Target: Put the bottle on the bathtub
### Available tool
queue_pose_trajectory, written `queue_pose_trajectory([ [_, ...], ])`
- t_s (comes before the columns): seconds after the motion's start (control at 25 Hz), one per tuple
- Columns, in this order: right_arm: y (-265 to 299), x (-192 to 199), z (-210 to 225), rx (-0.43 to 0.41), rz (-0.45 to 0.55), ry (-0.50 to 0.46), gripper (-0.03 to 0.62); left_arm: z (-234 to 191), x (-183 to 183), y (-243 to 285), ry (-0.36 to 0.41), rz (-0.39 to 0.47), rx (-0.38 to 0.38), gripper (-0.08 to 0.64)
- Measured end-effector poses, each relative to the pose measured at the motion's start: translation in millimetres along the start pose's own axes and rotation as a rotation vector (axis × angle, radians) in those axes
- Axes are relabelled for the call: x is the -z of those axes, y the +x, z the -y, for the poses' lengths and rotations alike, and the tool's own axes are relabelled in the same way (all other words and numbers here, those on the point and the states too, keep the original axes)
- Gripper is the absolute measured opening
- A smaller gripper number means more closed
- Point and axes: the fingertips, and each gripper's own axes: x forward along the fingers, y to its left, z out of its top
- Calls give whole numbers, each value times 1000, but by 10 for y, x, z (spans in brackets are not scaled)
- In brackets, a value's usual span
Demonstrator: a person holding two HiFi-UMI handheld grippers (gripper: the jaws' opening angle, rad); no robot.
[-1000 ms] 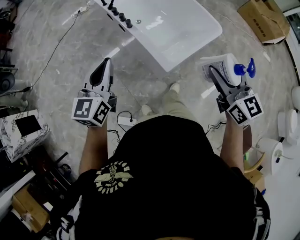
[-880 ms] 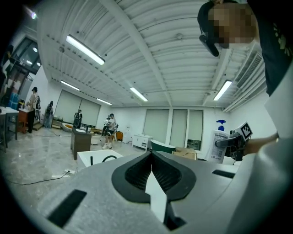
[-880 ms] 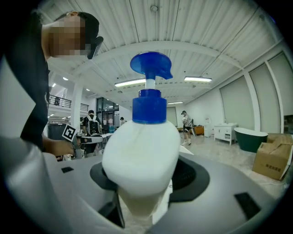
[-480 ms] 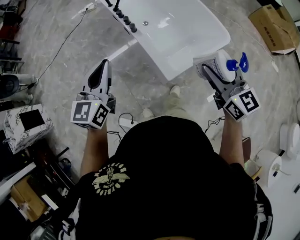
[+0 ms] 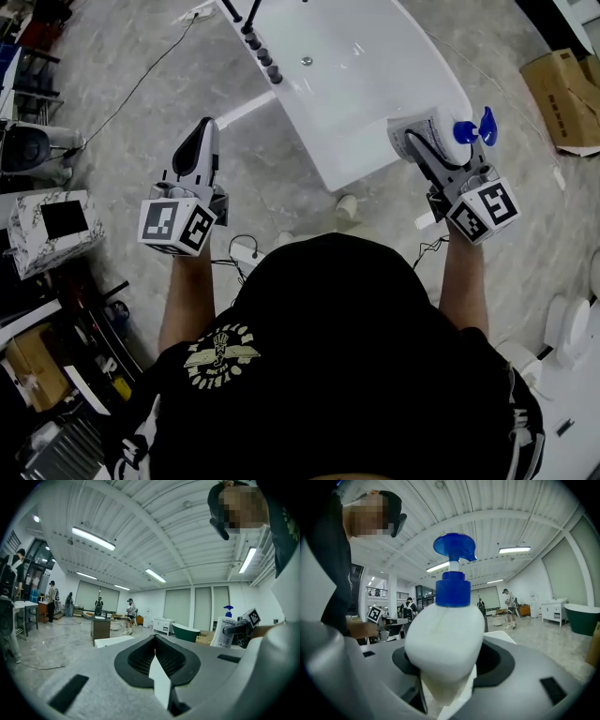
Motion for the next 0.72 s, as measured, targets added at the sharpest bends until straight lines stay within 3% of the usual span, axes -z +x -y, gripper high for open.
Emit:
queue_pose_trajectory([
  [0.28,125,-50,333,-123,-5,-12,265,164,-72,3,8,28,-127,9],
  [0.48,337,-121,567,-184,11,-5,265,148,15,-17,0,1,-212,9],
  [0.72,671,11,444,-229,-25,9,264,-101,-34,-110,1,-2,-267,9],
])
